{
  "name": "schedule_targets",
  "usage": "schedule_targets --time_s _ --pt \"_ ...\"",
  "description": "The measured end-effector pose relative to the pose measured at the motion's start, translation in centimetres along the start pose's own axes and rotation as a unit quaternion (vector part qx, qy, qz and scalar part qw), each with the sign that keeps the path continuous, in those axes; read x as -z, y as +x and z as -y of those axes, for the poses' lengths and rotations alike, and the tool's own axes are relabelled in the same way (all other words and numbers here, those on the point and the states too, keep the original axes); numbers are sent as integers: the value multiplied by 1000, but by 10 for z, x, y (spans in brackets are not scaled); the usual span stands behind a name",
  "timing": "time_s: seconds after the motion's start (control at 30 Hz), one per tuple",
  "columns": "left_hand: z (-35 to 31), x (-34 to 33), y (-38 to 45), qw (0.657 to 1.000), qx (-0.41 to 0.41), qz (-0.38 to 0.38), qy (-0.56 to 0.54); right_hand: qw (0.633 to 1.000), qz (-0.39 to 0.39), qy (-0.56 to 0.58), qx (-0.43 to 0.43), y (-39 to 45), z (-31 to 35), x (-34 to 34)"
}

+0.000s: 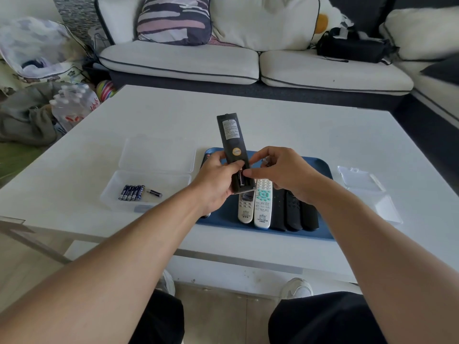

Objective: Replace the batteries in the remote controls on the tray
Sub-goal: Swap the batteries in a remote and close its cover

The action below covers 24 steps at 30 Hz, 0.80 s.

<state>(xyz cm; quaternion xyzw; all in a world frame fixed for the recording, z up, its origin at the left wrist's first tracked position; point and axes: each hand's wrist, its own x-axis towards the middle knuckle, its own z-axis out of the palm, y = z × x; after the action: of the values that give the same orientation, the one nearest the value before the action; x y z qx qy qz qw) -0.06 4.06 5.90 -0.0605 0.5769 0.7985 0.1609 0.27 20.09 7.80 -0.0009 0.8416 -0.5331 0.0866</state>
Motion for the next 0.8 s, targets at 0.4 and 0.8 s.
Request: schedule_targets --time_s 0.4,0.8 --pt "-7 2 -2 1000 -16 4 -22 999 -13 35 -26 2 -4 3" --pt "-7 10 3 998 -40 -31 -29 993 14 116 12 1 -1 4"
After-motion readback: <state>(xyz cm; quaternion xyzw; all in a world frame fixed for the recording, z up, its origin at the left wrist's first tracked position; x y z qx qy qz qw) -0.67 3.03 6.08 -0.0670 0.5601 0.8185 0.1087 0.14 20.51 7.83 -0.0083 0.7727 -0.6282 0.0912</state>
